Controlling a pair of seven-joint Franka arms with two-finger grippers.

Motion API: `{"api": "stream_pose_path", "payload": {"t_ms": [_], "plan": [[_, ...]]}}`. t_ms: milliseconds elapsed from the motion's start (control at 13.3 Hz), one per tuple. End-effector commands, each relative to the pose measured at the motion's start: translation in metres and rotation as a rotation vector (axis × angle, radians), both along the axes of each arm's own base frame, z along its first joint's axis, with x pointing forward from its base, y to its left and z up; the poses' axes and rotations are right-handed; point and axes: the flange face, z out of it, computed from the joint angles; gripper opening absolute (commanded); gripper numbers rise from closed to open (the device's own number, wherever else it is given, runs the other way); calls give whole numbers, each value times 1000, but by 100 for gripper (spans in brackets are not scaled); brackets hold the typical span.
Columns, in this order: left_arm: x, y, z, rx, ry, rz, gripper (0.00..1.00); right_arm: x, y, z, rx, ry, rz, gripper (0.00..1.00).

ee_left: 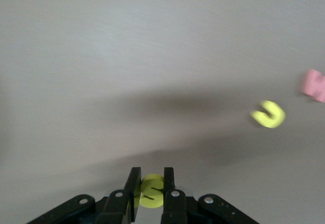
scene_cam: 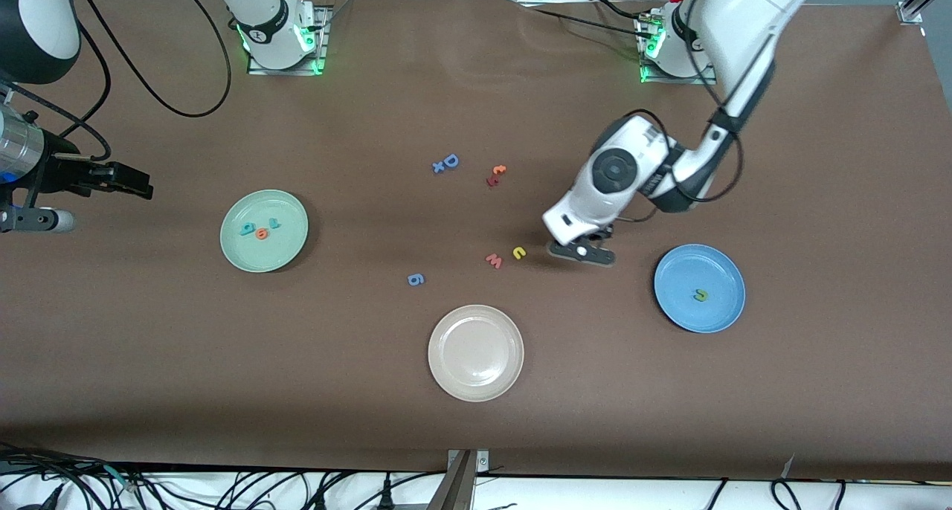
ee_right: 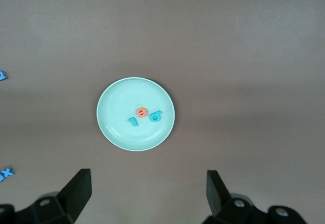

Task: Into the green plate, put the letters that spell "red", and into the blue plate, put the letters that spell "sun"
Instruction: 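Carry the yellow s to the blue plate and open the left gripper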

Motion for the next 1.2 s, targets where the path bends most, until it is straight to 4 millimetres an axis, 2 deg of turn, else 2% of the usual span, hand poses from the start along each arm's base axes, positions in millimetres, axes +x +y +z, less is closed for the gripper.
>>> {"api": "stream_pose_path", "payload": {"t_ms": [0,75,150,301,526,677,752,827,977,1053,1128], "plan": [[18,32,23,-17,62,-3,1,-5,-3,2,-9,6,19,100],[24,41,29,-12,74,-26,2,-5,-3,2,-9,6,19,100],[35,59,34,-9,78,-13,2,-5,-3,2,-9,6,19,100],[46,91,35,-6,86,23,1,-5,-3,2,-9,6,17,100],[63,145,34,-22,79,-27,0,-5,-3,2,-9,6,17,100],[83,176,36,-45,55,-90,0,-5,-3,2,-9,6,17,100],[93,196,31,-44,50,-113,0,-6,-3,2,-9,7,17,100],[101,208,26,-48,46,-134,0,-6,-4,2,-8,10,19,100],[109,212,16,-59,47,-165,0,-9,-4,1,-9,29,12,100],[110,212,13,-42,44,-185,7,-9,-4,1,-9,29,14,100],[111,213,10,-33,44,-188,31,-8,-4,1,-9,27,12,100]]}}
